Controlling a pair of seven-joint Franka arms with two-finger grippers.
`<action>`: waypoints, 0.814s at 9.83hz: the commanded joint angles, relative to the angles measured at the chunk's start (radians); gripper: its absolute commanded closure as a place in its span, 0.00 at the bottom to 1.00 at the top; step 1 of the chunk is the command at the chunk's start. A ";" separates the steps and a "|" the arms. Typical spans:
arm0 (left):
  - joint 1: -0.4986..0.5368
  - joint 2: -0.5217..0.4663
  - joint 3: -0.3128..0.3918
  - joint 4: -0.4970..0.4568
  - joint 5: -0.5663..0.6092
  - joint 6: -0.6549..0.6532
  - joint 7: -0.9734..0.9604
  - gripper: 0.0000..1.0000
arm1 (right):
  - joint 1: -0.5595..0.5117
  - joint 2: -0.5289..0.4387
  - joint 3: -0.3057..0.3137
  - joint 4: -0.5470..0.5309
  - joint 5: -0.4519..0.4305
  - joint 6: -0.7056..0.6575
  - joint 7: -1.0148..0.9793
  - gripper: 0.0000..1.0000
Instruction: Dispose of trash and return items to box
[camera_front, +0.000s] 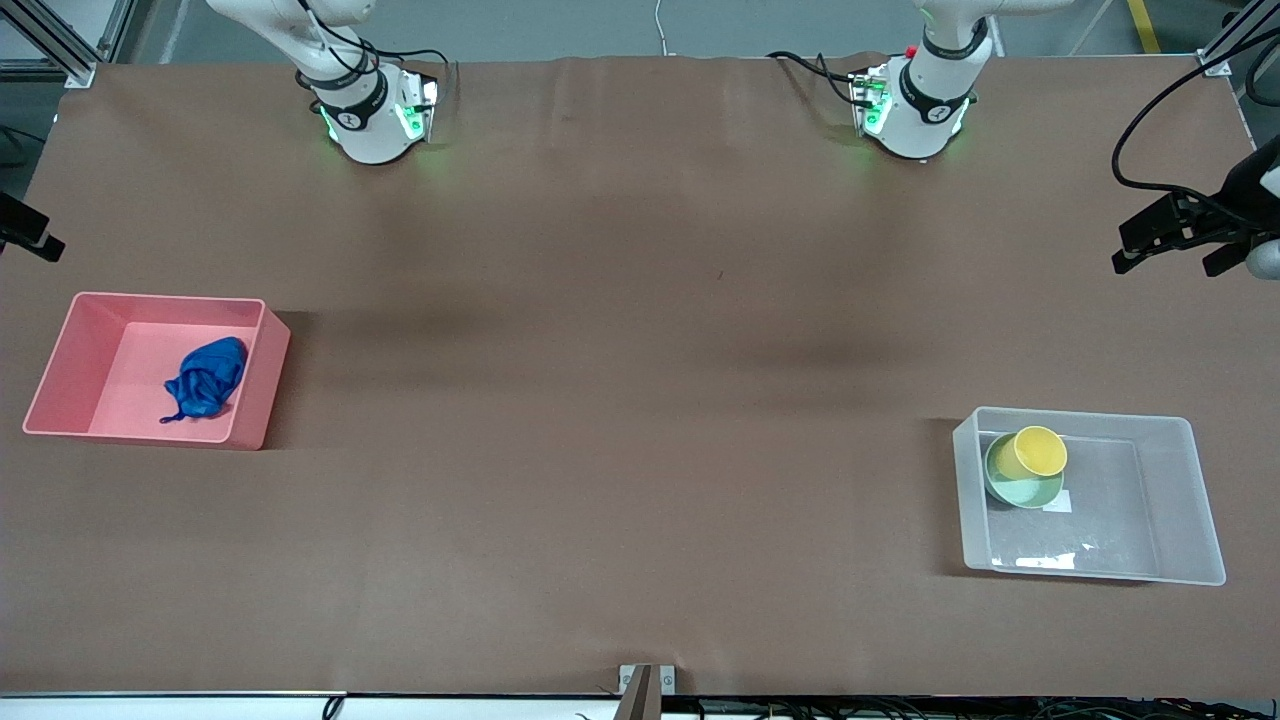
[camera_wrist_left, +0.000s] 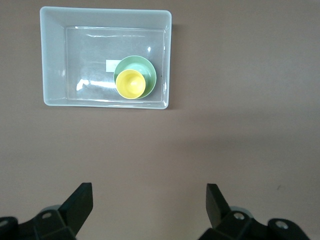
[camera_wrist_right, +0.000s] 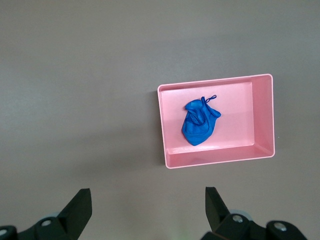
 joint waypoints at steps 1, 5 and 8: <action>0.002 -0.002 -0.027 -0.015 0.033 -0.031 -0.027 0.00 | 0.002 -0.005 -0.002 -0.003 0.002 -0.003 -0.009 0.00; 0.003 0.000 -0.027 -0.005 0.021 -0.040 -0.021 0.00 | 0.001 -0.005 -0.002 -0.003 0.002 -0.004 -0.009 0.00; 0.005 -0.002 -0.025 -0.006 0.018 -0.067 -0.013 0.00 | 0.001 -0.005 -0.002 -0.003 0.002 -0.004 -0.009 0.00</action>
